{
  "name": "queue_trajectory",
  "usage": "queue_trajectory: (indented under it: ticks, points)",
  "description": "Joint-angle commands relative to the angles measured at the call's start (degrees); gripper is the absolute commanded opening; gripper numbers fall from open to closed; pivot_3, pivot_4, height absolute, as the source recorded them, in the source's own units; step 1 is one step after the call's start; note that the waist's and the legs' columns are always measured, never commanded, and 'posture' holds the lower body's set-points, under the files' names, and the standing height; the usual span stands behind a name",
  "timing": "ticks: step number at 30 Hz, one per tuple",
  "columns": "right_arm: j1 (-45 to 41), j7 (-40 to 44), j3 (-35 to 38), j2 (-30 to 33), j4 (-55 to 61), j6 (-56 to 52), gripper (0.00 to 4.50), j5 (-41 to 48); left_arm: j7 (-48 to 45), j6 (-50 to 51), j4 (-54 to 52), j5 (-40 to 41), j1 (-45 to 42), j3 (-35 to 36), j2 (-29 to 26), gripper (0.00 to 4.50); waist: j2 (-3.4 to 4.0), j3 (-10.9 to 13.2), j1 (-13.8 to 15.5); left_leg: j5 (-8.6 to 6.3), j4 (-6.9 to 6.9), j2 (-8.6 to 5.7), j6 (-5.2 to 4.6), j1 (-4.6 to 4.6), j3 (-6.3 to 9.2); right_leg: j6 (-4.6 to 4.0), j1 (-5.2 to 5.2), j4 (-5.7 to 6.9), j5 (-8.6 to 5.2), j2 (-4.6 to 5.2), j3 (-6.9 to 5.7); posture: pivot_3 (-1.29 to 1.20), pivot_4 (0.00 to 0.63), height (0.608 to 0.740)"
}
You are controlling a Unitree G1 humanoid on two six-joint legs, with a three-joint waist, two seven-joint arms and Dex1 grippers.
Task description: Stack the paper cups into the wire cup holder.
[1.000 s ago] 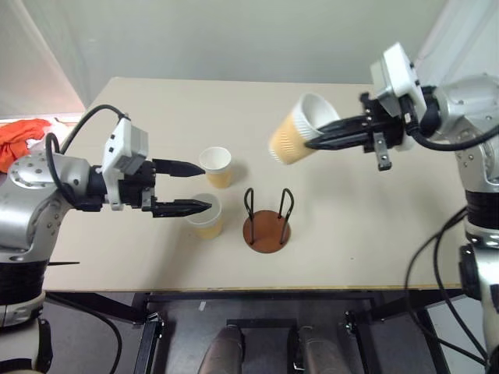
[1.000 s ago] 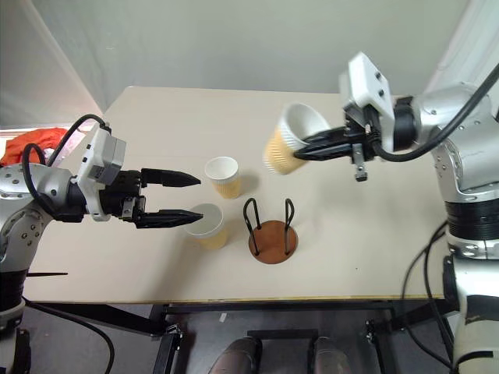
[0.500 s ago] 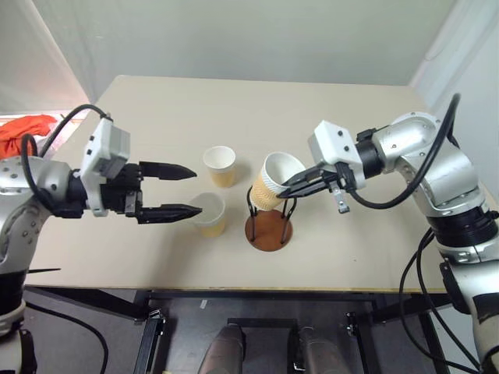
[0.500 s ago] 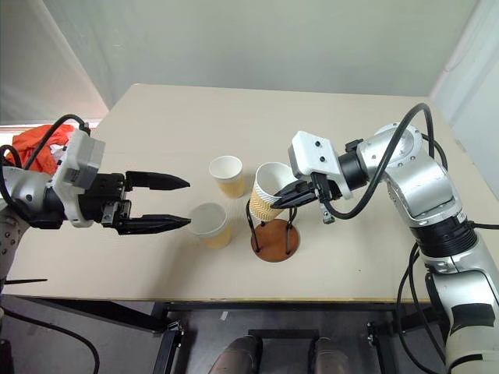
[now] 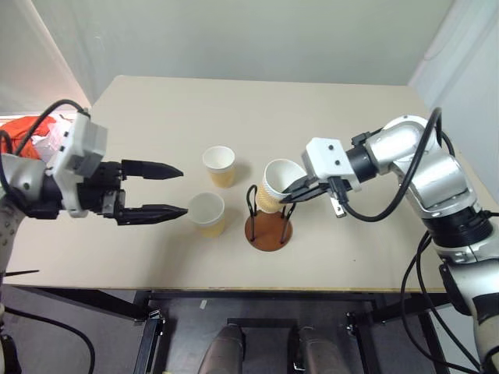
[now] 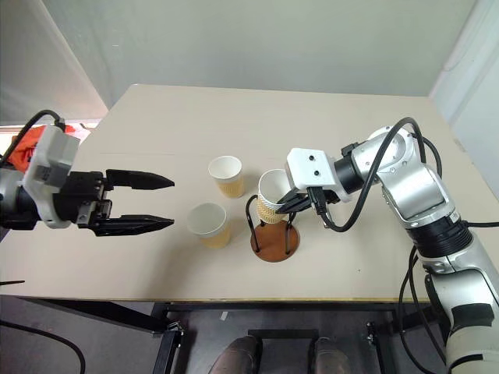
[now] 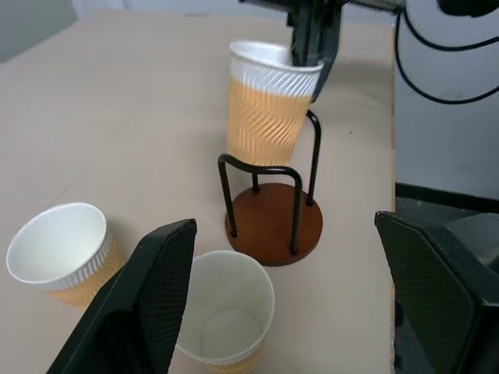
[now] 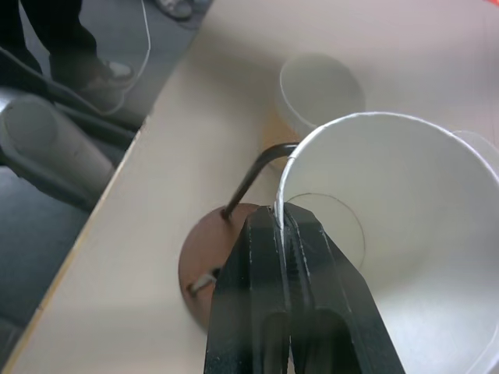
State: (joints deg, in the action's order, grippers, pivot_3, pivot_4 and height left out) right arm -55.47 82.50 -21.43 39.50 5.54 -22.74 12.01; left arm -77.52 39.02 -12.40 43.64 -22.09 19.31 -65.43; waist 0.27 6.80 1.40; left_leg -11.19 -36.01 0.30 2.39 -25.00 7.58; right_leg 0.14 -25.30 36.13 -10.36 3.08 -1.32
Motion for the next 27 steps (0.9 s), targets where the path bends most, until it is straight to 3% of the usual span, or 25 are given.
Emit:
queue_trajectory:
  ticks: [1, 2, 7, 10, 13, 19, 27]
  points:
    - [-1.3, 0.1, 0.3, -0.1, 0.0, 1.2, 0.45, -1.0, -0.7, 0.5, 0.0, 1.3, 0.6, 3.1, -1.3, 4.02, 0.00, 0.0, 0.0, -0.01, 0.00, 0.00, 0.02, 0.00, 0.00, 0.00, 0.00, 0.00, 0.00, 0.00, 0.00, 0.00, 0.150, 0.740]
    - [-1.4, 0.3, 0.4, -0.1, -0.1, 1.2, 0.63, -1.0, -0.7, 0.5, 0.0, 1.4, 0.9, 3.2, -1.3, 4.02, 0.00, 0.0, 0.0, -0.04, 0.00, 0.00, 0.06, 0.00, 0.00, -0.01, 0.00, 0.00, 0.00, 0.00, 0.00, 0.00, 0.150, 0.740]
    - [-1.5, 0.7, 0.7, -0.2, -0.2, 1.2, 2.34, -1.2, -1.1, -0.5, 0.1, 0.0, 1.9, 1.7, -1.8, 4.02, 0.00, 0.0, 0.0, -0.11, 0.00, 0.00, 0.18, 0.00, 0.00, -0.01, 0.00, 0.00, 0.00, 0.00, 0.00, 0.00, 0.150, 0.740]
    - [-1.9, 0.0, 1.7, -0.6, -0.1, 0.6, 3.32, -0.6, -2.4, -3.9, 0.2, -5.1, 2.7, -3.1, -3.1, 4.02, 0.00, 0.0, 0.0, -0.10, 0.00, 0.00, 0.18, 0.01, 0.00, -0.01, 0.00, 0.01, -0.01, 0.00, 0.00, 0.00, 0.150, 0.740]
    - [-2.3, -1.2, 4.8, -1.3, 0.1, -2.5, 3.32, 2.7, -3.3, -8.0, 1.3, -10.4, 0.5, -9.6, -3.2, 4.02, 0.01, 0.0, 0.1, -0.10, 0.00, 0.00, 0.18, 0.02, 0.00, -0.04, 0.00, 0.01, -0.02, 0.00, 0.01, 0.00, 0.150, 0.740]
    - [1.9, -8.2, 18.3, -4.9, 3.7, -19.5, 3.32, 20.4, -5.6, -13.4, 5.6, -18.7, -9.0, -21.8, 0.9, 4.02, -0.03, 0.0, 0.4, -0.09, -0.02, -0.07, 0.21, -0.07, -0.01, -0.22, -0.01, -0.04, -0.09, 0.03, 0.03, 0.00, 0.150, 0.740]
    - [10.0, -15.7, 19.4, -3.2, 11.8, -23.3, 3.32, 22.1, -8.2, -20.0, 9.4, -28.4, -14.7, -32.0, 6.0, 4.02, -0.03, 0.0, -0.1, 0.02, -0.03, -0.08, -0.06, -0.06, -0.01, 0.00, 0.01, -0.08, 0.04, 0.05, 0.02, 0.00, 0.150, 0.740]
